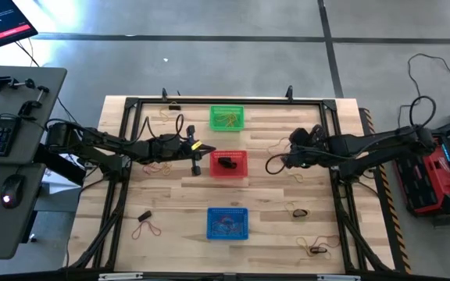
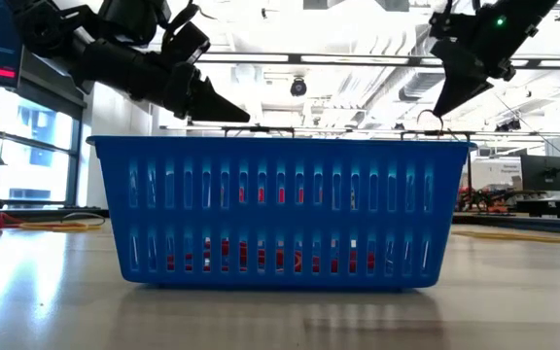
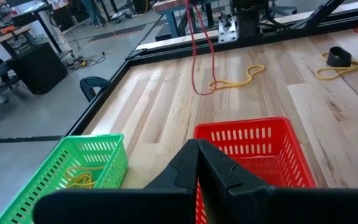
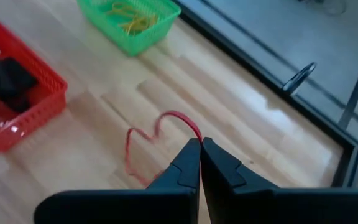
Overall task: Sort rubber bands into baskets
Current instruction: Put the red rubber band into the blue bin
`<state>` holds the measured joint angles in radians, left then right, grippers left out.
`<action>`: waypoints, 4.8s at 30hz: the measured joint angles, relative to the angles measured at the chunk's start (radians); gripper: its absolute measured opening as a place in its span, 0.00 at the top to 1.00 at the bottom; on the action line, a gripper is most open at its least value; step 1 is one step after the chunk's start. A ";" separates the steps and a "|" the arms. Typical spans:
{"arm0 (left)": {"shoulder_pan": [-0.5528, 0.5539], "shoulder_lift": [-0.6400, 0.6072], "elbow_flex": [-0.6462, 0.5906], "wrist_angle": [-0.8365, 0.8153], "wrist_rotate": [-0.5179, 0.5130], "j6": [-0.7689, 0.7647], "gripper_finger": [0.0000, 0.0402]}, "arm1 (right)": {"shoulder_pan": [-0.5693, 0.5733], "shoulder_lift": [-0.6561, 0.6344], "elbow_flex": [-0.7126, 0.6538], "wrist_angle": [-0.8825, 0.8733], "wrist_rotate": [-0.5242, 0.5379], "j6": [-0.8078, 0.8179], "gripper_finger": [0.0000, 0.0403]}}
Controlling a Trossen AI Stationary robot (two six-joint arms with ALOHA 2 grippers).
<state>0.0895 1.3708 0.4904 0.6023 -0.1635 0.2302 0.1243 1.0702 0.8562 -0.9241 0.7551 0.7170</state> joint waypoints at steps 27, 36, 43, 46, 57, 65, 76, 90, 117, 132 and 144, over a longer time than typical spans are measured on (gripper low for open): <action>-0.023 0.000 0.000 0.001 0.007 0.019 1.00 | 0.133 0.001 -0.001 0.028 0.171 0.046 1.00; -0.090 -0.016 0.000 0.001 0.008 0.034 1.00 | 0.246 0.002 -0.001 0.342 0.131 -0.163 1.00; -0.113 -0.059 -0.008 -0.013 0.008 0.035 1.00 | 0.314 0.042 -0.001 0.568 0.048 -0.332 1.00; -0.113 -0.079 -0.024 -0.019 0.007 0.034 1.00 | 0.328 0.082 -0.001 0.653 0.016 -0.361 1.00; -0.113 -0.140 -0.030 -0.062 0.004 0.025 1.00 | 0.419 0.212 -0.001 0.920 -0.064 -0.429 1.00; -0.113 -0.140 -0.030 -0.068 0.003 0.025 1.00 | 0.429 0.326 -0.001 1.108 -0.158 -0.404 1.00; -0.113 -0.140 -0.030 -0.076 0.003 0.007 1.00 | 0.424 0.462 -0.001 1.306 -0.219 -0.381 1.00; -0.113 -0.140 -0.030 -0.075 0.003 0.007 1.00 | 0.399 0.589 0.249 1.024 -0.254 -0.405 1.00; -0.113 -0.140 -0.030 -0.077 0.003 0.026 1.00 | 0.262 0.686 0.266 0.838 -0.654 -0.218 1.00; -0.113 -0.140 -0.030 -0.078 0.003 0.027 1.00 | 0.190 0.730 0.267 0.835 -0.873 -0.169 1.00; -0.109 -0.141 -0.030 -0.079 0.003 0.028 1.00 | 0.182 0.767 0.328 0.770 -0.879 -0.120 1.00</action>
<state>-0.0200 1.2301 0.4606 0.5236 -0.1604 0.2583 0.3065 1.8368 1.1846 -0.1542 -0.1241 0.5971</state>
